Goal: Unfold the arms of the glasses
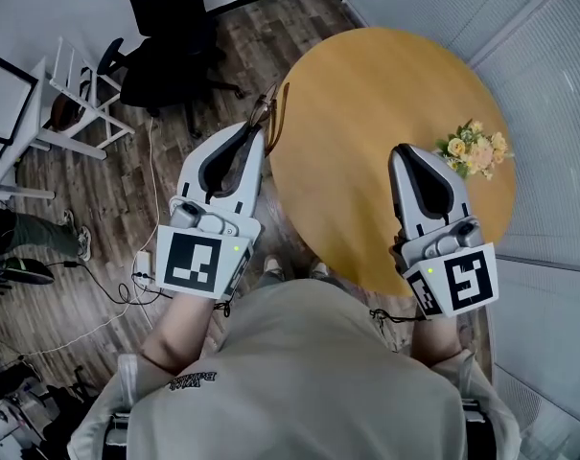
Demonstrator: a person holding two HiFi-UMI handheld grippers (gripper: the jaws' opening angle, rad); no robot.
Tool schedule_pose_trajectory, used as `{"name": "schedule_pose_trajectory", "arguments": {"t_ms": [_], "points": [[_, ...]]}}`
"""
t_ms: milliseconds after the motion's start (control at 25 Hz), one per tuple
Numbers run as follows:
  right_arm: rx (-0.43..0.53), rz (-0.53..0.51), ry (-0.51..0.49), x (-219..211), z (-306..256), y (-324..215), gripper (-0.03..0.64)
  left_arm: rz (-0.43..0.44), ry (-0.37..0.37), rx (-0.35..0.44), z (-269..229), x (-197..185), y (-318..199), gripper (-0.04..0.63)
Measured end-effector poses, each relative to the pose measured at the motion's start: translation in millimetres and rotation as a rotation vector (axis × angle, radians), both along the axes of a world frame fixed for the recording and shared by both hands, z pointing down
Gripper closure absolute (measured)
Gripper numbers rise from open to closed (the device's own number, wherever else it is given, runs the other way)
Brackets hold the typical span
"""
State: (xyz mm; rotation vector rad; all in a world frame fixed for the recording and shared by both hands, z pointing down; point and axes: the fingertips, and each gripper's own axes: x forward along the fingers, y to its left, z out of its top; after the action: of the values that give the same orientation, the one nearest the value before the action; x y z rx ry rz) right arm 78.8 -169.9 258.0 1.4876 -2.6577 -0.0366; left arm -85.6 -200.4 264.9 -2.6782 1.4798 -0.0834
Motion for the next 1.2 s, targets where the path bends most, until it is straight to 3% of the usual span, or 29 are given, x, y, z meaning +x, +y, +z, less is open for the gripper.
{"name": "schedule_pose_trajectory", "arguments": {"t_ms": [280,720,1200], "points": [[-0.054,-0.001,0.011,-6,21,4,0.577,0.000,0.008,-0.025,11,-7,6,0.555],[-0.044,-0.009,0.046,-12,18,8,0.577,0.012,0.014,-0.038,8,-7,12,0.555],[0.065,-0.172,-0.128,-62,-62,0,0.574,0.043,-0.007,-0.027,2,5,27,0.555]]}}
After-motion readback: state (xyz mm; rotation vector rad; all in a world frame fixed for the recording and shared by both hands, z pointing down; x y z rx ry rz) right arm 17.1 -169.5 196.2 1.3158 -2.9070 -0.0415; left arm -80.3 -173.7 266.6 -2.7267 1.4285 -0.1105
